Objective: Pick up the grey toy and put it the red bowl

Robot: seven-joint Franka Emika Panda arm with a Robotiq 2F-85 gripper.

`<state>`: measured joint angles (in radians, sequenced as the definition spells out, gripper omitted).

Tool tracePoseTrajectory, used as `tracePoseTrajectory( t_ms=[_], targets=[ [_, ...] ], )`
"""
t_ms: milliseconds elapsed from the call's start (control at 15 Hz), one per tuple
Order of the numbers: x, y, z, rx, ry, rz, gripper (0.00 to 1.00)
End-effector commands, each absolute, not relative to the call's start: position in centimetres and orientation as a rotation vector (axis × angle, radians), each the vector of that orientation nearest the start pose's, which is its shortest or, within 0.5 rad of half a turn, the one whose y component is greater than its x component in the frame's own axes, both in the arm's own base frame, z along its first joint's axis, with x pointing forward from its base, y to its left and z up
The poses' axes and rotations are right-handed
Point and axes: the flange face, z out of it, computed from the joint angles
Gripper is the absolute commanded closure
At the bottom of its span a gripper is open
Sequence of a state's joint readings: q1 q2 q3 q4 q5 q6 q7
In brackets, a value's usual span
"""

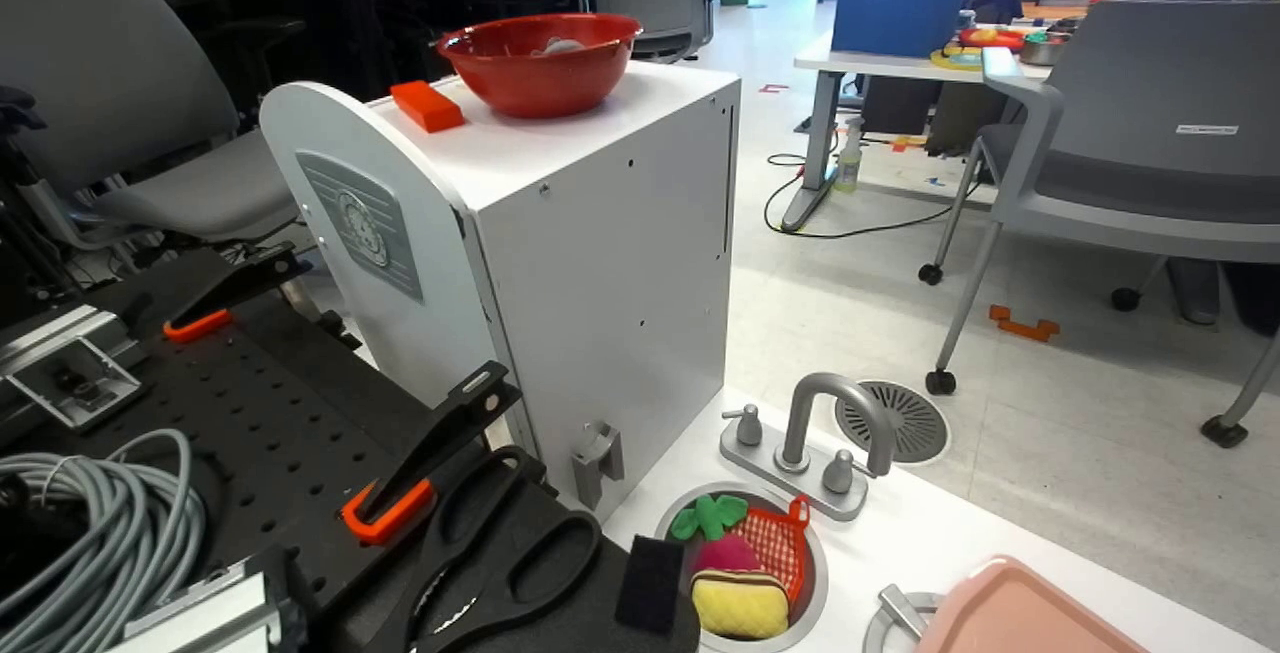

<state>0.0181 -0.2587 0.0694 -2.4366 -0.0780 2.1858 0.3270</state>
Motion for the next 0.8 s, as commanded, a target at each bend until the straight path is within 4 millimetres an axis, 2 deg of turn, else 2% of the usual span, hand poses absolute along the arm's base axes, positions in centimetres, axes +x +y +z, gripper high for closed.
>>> tracePoseTrajectory(
  t_ms=[0, 733],
  targets=[
    [44.58, 3.8, 40.36, -3.204, 0.314, -0.04, 0.0],
    [44.22, 3.79, 40.25, -3.205, 0.314, -0.037, 0.0]
  ],
)
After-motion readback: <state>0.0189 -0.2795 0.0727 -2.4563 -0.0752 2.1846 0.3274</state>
